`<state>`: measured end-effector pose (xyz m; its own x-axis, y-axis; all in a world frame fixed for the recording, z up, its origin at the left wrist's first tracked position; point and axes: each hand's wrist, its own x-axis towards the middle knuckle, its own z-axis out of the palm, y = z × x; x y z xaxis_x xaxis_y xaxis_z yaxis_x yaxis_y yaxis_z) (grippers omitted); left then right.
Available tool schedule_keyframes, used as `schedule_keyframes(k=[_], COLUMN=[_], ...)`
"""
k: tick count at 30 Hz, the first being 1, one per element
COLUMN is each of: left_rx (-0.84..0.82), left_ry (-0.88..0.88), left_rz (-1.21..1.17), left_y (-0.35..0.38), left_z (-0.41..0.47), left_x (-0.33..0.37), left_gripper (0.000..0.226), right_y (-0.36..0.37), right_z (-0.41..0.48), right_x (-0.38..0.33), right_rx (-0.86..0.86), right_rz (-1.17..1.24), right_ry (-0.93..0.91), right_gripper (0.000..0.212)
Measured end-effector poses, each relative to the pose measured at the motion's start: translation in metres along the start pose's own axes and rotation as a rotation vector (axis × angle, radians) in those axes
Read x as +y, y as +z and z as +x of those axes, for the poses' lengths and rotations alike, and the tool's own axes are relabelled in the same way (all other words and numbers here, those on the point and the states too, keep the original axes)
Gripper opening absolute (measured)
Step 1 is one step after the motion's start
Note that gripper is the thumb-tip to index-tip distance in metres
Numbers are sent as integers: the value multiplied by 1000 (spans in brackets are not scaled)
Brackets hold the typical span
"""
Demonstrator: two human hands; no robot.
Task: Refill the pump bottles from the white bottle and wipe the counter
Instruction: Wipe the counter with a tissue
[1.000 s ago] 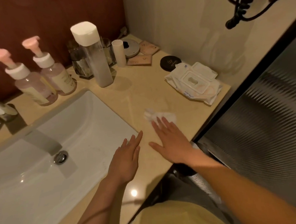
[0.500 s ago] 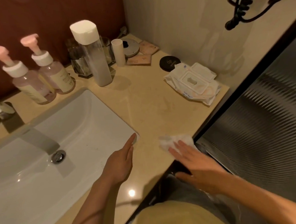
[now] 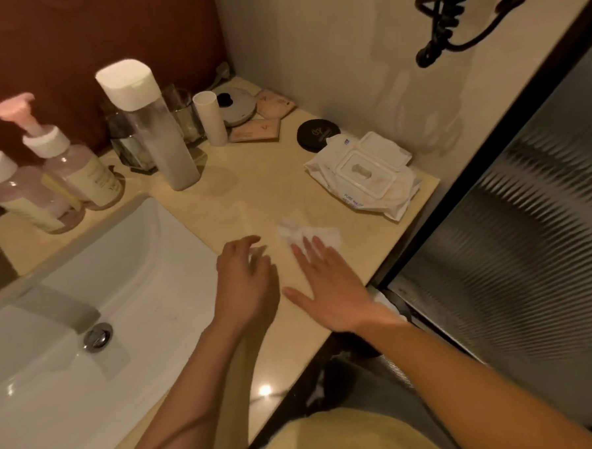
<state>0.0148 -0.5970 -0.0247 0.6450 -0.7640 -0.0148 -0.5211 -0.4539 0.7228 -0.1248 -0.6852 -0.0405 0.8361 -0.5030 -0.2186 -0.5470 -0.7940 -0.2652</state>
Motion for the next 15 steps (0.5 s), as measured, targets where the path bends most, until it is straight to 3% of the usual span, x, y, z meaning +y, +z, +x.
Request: schedule_keyframes(k=[3, 7, 11, 15], left_rx=[-101, -222, -359, -430], left_ry=[137, 307, 372, 421], left_rz=[33, 211, 388, 561], left_y=[13, 38, 64, 86], left_z=[20, 46, 69, 82], left_x=[35, 71, 94, 123], left_gripper=[41, 47, 59, 66], right_y=[4, 8, -2, -13], right_z=[-10, -39, -62, -71], right_x=[-16, -2, 36, 84], right_rx=[-96, -120, -90, -126], right_rz=[-40, 4, 44, 22], right_ry=[-97, -205, -256, -151], right_gripper=[99, 68, 70, 67])
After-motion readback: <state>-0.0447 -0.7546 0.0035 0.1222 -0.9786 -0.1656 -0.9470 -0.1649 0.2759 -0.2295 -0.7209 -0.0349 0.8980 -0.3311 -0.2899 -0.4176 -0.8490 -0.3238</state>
